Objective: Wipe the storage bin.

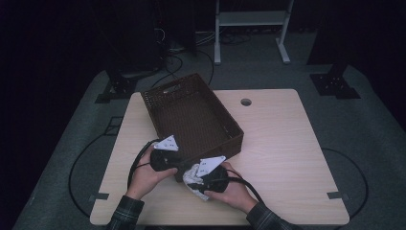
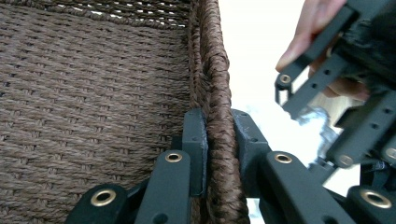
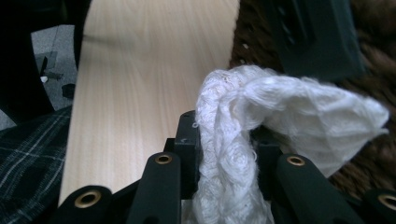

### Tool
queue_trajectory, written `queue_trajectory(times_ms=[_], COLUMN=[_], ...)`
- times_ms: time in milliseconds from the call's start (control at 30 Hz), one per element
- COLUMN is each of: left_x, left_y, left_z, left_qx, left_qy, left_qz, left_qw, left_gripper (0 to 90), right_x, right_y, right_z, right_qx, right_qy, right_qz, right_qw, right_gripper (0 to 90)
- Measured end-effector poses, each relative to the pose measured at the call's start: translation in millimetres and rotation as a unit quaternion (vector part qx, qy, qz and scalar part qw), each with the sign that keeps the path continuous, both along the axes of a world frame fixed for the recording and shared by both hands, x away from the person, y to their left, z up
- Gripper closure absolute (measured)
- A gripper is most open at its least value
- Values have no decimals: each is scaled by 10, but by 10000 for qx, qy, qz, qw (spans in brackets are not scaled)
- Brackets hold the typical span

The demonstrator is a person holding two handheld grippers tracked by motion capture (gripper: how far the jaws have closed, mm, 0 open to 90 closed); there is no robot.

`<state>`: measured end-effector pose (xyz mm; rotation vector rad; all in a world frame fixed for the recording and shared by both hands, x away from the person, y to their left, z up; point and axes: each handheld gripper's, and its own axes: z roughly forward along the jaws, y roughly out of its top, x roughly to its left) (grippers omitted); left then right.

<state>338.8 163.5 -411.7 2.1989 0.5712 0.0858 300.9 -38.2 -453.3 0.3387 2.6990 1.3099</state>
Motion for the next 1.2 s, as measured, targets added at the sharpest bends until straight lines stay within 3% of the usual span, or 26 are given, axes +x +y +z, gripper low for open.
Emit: queue_trajectory(times_ms=[367,533,833,1033,1100,1200], left_x=[3,-2,-2,-2,-5,-4], left_y=[2,1,-3,-4,-7,-8], left_z=[1,-2,-4,-4,-7,-8], left_qx=[11,7,-7,-13,-19,-30], left_qy=[-8,-9,4,16,33,22], left_qz=[-6,-1,6,8,25,22], left_qw=[10000,10000,10000,10000,10000,10000], left_gripper=[774,774,773,773,773,773], right_x=[-89,-67,-3,49,77,103], right_y=[145,224,241,204,187,163], right_z=[91,62,-48,-181,-218,-242], right_qx=[222,183,68,-97,-206,-158], right_qy=[-115,-215,-21,234,217,298], right_qz=[123,102,48,-28,-32,-42], right_qw=[9996,9995,10000,9997,9995,9994], right_gripper=[702,703,705,704,705,707])
